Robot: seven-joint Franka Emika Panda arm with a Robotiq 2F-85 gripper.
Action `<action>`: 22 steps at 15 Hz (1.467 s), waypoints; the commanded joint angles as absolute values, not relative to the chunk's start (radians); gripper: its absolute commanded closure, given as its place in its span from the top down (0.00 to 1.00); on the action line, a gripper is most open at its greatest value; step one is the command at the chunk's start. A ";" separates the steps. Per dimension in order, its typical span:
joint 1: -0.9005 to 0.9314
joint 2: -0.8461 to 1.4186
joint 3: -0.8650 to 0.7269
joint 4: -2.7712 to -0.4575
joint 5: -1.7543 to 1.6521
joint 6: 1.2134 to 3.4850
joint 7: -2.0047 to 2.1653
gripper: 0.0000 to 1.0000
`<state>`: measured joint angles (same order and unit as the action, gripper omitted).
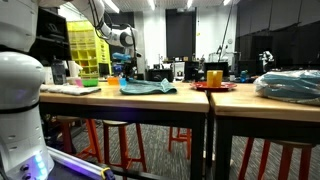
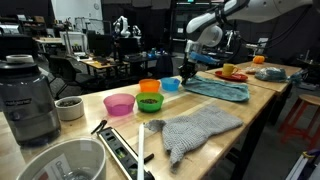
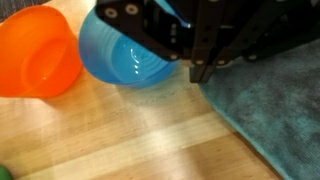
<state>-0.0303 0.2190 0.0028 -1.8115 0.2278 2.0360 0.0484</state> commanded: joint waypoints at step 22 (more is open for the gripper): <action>-0.043 0.255 -0.083 -1.699 -0.104 2.114 0.044 1.00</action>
